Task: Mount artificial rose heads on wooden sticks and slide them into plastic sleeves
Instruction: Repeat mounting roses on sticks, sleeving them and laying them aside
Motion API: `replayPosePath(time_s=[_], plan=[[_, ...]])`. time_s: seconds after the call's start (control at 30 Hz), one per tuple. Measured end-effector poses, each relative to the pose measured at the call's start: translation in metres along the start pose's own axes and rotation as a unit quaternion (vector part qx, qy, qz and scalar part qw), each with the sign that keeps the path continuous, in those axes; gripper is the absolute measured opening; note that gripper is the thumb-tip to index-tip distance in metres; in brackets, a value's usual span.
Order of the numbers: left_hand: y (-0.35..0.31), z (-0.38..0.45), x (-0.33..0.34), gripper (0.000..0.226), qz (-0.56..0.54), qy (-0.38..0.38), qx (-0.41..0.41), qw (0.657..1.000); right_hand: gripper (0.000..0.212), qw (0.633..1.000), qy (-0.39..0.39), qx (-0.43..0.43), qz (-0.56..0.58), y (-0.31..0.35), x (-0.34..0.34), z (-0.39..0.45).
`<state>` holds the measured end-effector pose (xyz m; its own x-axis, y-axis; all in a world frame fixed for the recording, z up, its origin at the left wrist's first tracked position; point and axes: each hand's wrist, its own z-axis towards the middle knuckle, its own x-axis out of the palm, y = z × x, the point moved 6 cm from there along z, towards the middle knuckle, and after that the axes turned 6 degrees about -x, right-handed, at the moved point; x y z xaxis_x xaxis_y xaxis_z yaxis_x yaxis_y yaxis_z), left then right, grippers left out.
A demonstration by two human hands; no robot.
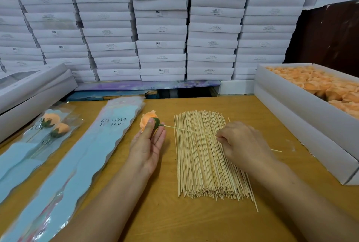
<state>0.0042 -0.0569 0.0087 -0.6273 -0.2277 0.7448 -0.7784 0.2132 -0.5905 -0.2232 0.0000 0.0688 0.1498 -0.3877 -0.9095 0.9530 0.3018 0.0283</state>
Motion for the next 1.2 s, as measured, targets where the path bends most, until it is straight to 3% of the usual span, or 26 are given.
replayPosePath(time_s=[0.63, 0.77, 1.0, 1.2], plan=[[-0.002, -0.001, 0.001, 0.036, 0.004, 0.000, -0.001, 1.000, 0.016, 1.000, 0.016, -0.008, 0.008, 0.006, 0.001, -0.001], [-0.007, -0.003, 0.005, 0.040, 0.011, 0.008, 0.016, 1.000, 0.010, 0.993, 0.042, 0.042, 0.102, 0.002, 0.000, 0.000], [-0.007, -0.008, 0.011, 0.049, 0.030, 0.064, 0.008, 0.997, 0.008, 0.914, 0.185, 0.095, 0.348, 0.001, 0.003, -0.007], [-0.001, -0.010, 0.019, 0.048, 0.036, 0.093, -0.007, 0.995, 0.006, 0.783, 0.260, 0.151, 0.545, 0.006, 0.011, -0.014]])
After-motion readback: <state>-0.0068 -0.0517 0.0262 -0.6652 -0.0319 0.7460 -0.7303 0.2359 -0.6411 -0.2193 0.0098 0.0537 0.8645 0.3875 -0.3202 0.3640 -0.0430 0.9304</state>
